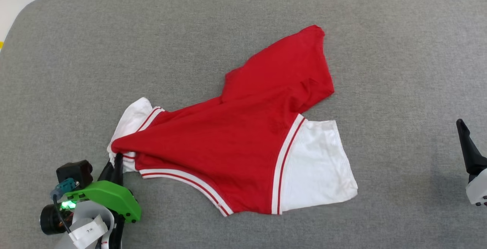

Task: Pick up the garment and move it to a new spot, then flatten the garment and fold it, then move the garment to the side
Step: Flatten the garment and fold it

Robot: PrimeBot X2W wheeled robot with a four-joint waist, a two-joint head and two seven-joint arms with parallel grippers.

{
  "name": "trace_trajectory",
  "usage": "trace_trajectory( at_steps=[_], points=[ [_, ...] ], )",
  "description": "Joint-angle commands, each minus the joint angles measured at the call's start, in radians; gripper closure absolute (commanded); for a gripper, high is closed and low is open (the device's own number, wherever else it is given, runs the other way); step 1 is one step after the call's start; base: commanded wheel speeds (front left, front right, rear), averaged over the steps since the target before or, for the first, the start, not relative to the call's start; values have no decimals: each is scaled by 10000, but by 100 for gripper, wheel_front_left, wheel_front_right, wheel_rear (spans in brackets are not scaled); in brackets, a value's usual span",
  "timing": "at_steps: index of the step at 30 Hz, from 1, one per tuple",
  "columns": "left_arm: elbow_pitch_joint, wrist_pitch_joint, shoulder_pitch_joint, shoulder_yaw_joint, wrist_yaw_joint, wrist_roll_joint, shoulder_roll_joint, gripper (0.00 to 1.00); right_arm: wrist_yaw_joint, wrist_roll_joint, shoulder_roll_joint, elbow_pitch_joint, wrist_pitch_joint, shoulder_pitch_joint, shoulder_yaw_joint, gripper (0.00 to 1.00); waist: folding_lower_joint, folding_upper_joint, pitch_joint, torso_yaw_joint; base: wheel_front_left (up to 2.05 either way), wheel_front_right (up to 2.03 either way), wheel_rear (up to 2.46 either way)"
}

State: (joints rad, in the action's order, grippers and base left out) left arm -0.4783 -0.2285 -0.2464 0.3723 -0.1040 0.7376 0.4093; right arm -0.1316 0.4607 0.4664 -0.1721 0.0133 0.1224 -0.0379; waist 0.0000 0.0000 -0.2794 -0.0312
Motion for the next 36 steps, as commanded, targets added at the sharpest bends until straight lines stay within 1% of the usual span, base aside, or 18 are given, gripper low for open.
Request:
trace_trajectory(
  at_steps=[1, 3, 4, 5, 6, 9, 11, 14, 18, 21, 23, 25, 29, 31, 34, 36],
  points=[
    [-359, -52, -133, -72, -49, 0, 11, 100, 9, -29, -16, -23, 59, -114, 13, 0, 0, 0, -17, 43, 0, 0, 0],
    [-873, -121, -247, -53, -30, -117, 6, 100, 9, -32, -33, -55, 66, -106, 42, 0, 0, 0, -1, 62, 0, 0, 0],
    [-1061, -139, -279, -12, 18, -155, -20, 96, 9, -34, -40, -66, 68, -97, 70, 0, 0, 0, 20, 78, 0, 0, 0],
    [-1242, -164, -323, 32, 74, -197, -75, 69, 9, -42, -41, -80, 71, -94, 103, 0, 0, 0, 75, 77, 0, 0, 0],
    [-1303, -201, -366, 76, 60, -325, -88, 0, 9, -49, -34, -71, 76, -95, 135, 0, 0, 0, 129, 72, 0, 0, 0],
    [-1305, -294, -348, 186, -23, -829, -89, 0, 9, -91, 31, 43, 134, -72, 264, 0, 0, 0, 375, 50, 0, 0, 0],
    [-928, -320, -211, 169, -255, -1176, -157, 0, 9, -152, 113, 168, 194, -46, 342, 0, 0, 0, 576, 13, 0, 0, 0],
    [217, -327, 182, 34, -747, -1886, -206, 0, 9, -247, 269, 462, 240, 35, 479, 0, 0, 0, 859, -77, 0, 0, 0],
    [2002, -330, 1003, -271, -1334, -2789, -225, 0, 9, -340, 639, 1272, 40, 275, 865, 0, 0, 0, 1153, -206, 0, 0, 0],
    [3128, -331, 1490, -503, -1650, -3381, -292, 0, 9, -353, 984, 1917, -337, 518, 1426, 0, 0, 0, 1262, -284, 0, 0, 0],
    [3766, -331, 1762, -649, -1797, -3705, -416, 0, 9, -321, 1258, 2305, -695, 747, 1985, 0, 0, 0, 1287, -324, 0, 0, 0],
    [4292, -331, 1944, -786, -1889, -4031, -558, 0, 9, -215, 1608, 2618, -1081, 1050, 2678, 0, 0, 0, 1279, -372, 0, 0, 0],
    [4841, -332, 2187, -931, -1886, -4518, -850, 0, 9, 552, 2533, 3175, -2274, 1674, 4497, 0, 0, 0, 1232, -437, 0, 0, 0],
    [4969, -332, 2244, -1027, -1884, -4727, -972, 0, 9, 1119, 2892, 3305, -3016, 2008, 5270, 0, 0, 0, 1197, -453, 0, 0, 0],
    [5076, -332, 2292, -1137, -1860, -5025, -1156, 0, 9, 1977, 3321, 3306, -4444, 2451, 6311, 0, 0, 0, 1103, -476, 0, 0, 0],
    [5148, -332, 2266, -1214, -1791, -5199, -1276, 0, 9, 2578, 3435, 3161, -5366, 2708, 6850, 0, 0, 0, 1001, -504, 0, 0, 0]
  ],
)
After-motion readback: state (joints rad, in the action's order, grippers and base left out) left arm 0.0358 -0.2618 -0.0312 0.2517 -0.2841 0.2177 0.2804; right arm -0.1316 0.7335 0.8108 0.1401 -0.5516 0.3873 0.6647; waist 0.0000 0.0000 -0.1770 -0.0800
